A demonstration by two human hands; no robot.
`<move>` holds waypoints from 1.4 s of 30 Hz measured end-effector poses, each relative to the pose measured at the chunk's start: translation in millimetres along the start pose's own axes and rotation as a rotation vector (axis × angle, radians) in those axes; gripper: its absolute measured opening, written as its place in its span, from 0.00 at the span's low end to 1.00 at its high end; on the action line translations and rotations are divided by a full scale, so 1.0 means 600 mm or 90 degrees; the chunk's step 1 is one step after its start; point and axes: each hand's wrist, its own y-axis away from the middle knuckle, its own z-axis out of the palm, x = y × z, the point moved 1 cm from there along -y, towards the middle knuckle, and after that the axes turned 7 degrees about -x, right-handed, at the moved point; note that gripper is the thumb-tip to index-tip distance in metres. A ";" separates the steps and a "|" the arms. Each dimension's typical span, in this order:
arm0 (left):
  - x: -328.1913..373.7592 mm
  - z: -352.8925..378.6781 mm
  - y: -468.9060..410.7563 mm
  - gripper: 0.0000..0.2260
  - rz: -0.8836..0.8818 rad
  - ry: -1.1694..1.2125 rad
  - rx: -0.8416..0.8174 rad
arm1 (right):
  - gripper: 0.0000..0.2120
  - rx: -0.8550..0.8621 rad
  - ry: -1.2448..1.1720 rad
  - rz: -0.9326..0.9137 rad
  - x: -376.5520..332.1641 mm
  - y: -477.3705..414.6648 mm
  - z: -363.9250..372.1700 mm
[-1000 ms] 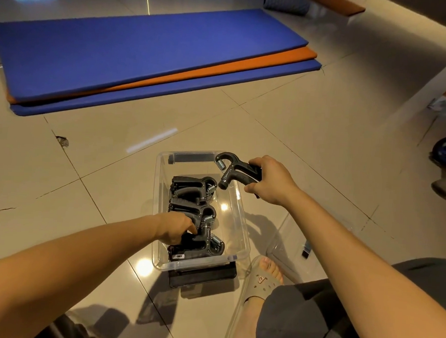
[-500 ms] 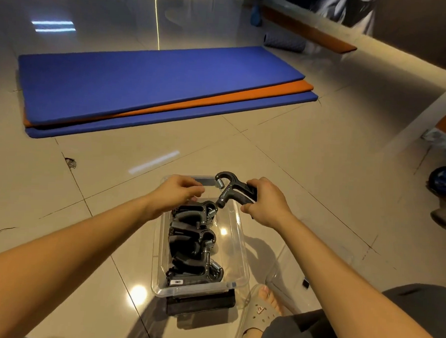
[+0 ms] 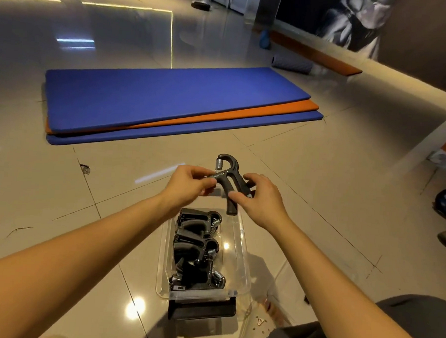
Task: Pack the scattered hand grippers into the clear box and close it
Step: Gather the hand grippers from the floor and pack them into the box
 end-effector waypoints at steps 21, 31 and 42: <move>0.047 0.017 0.024 0.12 0.423 -0.607 -0.142 | 0.09 -0.006 -0.546 0.319 -0.004 0.004 -0.047; 0.005 -0.022 -0.017 0.41 0.239 -0.609 -0.155 | 0.08 -0.002 -0.513 0.271 0.015 -0.001 -0.063; -0.059 -0.036 -0.047 0.34 0.194 -0.626 -0.210 | 0.12 -0.118 -0.446 0.203 0.043 0.002 -0.009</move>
